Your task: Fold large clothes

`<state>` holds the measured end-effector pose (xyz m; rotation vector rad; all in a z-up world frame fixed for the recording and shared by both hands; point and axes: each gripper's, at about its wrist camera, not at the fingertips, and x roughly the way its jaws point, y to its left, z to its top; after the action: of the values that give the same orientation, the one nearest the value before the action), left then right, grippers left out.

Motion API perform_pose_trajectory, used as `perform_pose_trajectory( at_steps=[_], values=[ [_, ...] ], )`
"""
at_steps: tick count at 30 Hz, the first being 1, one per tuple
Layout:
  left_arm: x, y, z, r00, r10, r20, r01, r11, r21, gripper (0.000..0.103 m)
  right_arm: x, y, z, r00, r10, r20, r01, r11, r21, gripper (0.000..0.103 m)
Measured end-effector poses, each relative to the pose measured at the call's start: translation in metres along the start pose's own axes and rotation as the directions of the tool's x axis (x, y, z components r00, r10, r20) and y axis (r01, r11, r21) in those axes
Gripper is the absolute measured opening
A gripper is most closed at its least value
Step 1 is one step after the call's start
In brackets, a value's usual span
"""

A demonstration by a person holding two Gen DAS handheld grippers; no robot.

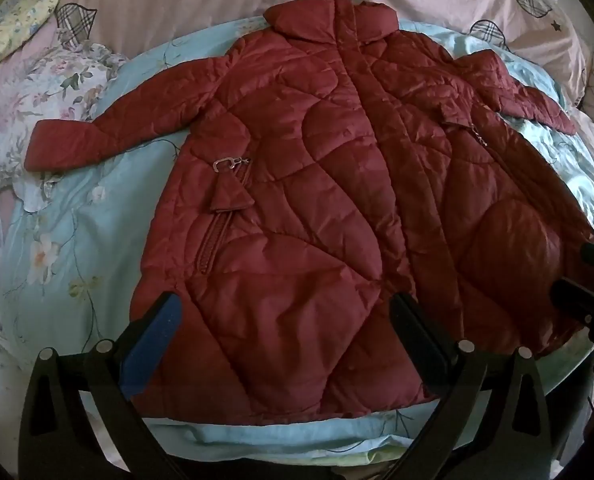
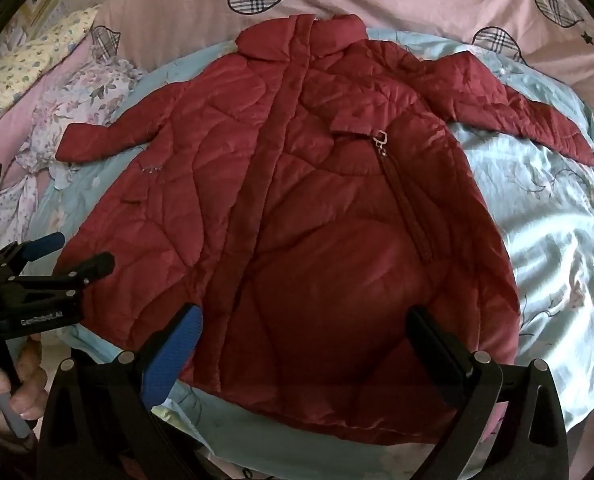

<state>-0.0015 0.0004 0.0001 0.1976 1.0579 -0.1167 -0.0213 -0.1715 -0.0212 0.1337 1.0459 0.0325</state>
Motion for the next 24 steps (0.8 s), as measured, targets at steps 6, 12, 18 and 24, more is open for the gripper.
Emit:
perform_pose_trajectory(
  at_steps=[6, 12, 18, 24],
  values=[
    [0.0007, 0.0003, 0.0016, 1.0, -0.007, -0.003, 0.007, 1.0, 0.001, 0.103, -0.0014, 0.0038, 0.0017, 1.0, 0.0, 0.005, 0.0, 1.0, -0.004, 0.102],
    [0.0005, -0.0061, 0.0025, 1.0, -0.003, 0.0, 0.003, 1.0, 0.003, 0.103, -0.0009, 0.0019, 0.0027, 1.0, -0.002, 0.0, 0.002, 1.0, -0.001, 0.102],
    [0.0021, -0.0066, 0.0034, 1.0, -0.008, 0.0, 0.008, 1.0, 0.002, 0.103, -0.0011, 0.0018, 0.0037, 1.0, 0.001, 0.0, -0.001, 1.0, -0.003, 0.102],
    [0.0023, -0.0069, 0.0035, 1.0, -0.004, -0.002, 0.004, 1.0, 0.003, 0.103, -0.0015, 0.0022, 0.0032, 1.0, 0.001, -0.002, -0.001, 1.0, -0.001, 0.102]
  ],
)
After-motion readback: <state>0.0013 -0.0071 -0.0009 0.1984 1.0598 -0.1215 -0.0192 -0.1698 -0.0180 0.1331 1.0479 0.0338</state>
